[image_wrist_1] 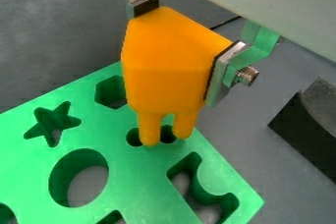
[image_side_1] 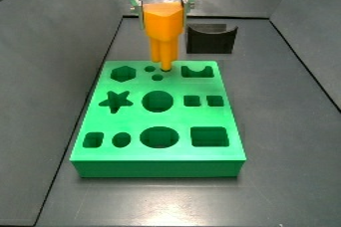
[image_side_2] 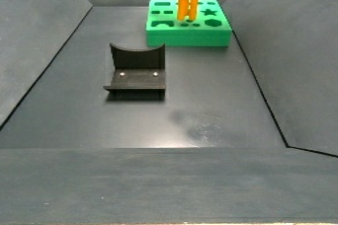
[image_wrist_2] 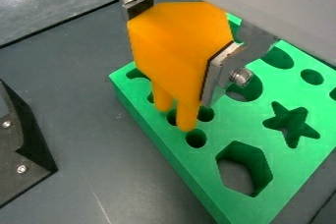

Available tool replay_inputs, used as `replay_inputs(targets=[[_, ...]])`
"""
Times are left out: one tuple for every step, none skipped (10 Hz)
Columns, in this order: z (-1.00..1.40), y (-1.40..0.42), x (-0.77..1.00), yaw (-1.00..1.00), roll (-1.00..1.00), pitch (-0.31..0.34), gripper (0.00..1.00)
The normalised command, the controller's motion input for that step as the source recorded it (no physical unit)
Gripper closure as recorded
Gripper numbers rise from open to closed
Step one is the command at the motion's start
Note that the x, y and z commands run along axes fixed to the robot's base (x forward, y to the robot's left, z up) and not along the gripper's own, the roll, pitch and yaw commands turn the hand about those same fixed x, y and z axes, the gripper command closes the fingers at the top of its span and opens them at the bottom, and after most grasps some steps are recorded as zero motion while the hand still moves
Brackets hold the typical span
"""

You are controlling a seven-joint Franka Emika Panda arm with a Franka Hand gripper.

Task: Pick up the 3 prong object. Move up. Move to above the board. Insert the 3 prong object.
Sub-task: Insert the 3 prong object.

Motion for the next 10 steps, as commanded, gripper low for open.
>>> replay_inputs(targets=[[0.0, -0.06, -0.1, -0.23, 0.01, -0.029, 1.0], [0.0, -0.01, -0.01, -0.02, 0.0, -0.033, 1.0], [-0.05, 0.0, -0.1, 0.0, 0.01, -0.043, 1.0], [-0.11, 0.0, -0.2, -0.08, 0.03, -0.054, 1.0], [-0.16, 0.0, -0.21, -0.08, 0.07, -0.051, 1.0], [-0.18, -0.01, -0.25, -0.09, 0.09, -0.06, 1.0], [-0.11, -0.04, -0.17, -0.1, 0.04, -0.05, 1.0], [-0.07, -0.06, -0.02, -0.1, 0.02, -0.046, 1.0], [-0.07, -0.05, 0.05, -0.17, 0.01, -0.047, 1.0], [-0.1, 0.0, 0.15, -0.1, 0.04, -0.026, 1.0]])
